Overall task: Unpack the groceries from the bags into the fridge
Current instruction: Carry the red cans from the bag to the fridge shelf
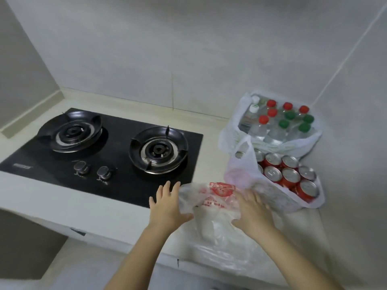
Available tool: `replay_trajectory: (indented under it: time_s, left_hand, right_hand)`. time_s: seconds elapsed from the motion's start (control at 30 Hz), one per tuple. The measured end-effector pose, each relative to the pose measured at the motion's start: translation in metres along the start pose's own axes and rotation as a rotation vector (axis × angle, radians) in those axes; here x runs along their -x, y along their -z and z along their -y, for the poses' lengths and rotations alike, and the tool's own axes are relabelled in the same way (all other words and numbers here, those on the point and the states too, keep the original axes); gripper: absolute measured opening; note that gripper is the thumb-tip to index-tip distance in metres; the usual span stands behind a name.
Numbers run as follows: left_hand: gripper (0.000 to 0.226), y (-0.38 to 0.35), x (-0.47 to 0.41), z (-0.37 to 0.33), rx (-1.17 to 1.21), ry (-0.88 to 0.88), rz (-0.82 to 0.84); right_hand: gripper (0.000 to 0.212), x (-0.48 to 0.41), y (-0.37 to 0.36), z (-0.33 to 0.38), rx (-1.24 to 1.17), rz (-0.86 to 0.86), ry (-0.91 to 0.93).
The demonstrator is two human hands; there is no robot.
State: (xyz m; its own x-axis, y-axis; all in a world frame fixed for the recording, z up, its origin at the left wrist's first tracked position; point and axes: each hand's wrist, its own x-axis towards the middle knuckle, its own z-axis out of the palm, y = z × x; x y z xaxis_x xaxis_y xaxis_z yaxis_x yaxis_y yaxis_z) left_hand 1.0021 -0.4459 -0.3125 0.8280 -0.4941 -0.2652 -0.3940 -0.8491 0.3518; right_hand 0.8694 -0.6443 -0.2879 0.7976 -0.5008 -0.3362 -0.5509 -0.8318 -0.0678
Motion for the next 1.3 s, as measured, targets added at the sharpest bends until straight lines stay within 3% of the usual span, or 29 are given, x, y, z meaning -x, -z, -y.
replay_trajectory:
  time_s: [0.2,0.37,0.47,0.57,0.7,0.87,0.97,1.1,1.3]
  left_hand:
    - [0.127,-0.025,-0.013,-0.012,0.093,0.127,0.063]
    - [0.126,-0.044,-0.014,-0.022,0.179,0.184,0.042]
    - [0.109,-0.060,-0.012,-0.028,0.181,0.166,0.004]
    - [0.076,-0.075,-0.011,-0.029,0.143,0.158,-0.004]
    - [0.031,-0.089,-0.018,-0.031,0.101,0.154,0.053]
    - [0.029,-0.075,-0.033,-0.027,0.133,0.121,0.084]
    - [0.030,-0.033,-0.046,-0.021,0.199,0.102,-0.015]
    - [0.025,0.050,-0.079,-0.017,0.234,-0.003,-0.245]
    - [0.028,0.148,-0.176,-0.009,0.155,-0.126,-0.474]
  right_hand:
    - [0.095,-0.020,-0.010,-0.030,0.010,0.182,-0.069]
    - [0.105,-0.032,-0.030,-0.039,-0.159,0.236,-0.008]
    - [0.098,-0.039,-0.047,-0.038,-0.164,0.224,0.010]
    - [0.087,-0.042,-0.062,-0.036,-0.161,0.195,0.055]
    - [0.056,-0.051,-0.071,-0.029,-0.159,0.176,0.116]
    - [0.064,-0.062,-0.054,-0.012,-0.156,0.222,0.120]
    - [0.076,-0.071,-0.018,0.010,-0.266,0.147,0.171]
    - [0.032,-0.098,0.052,0.052,-0.343,-0.076,0.205]
    - [0.045,-0.181,0.137,0.105,-0.353,-0.378,0.187]
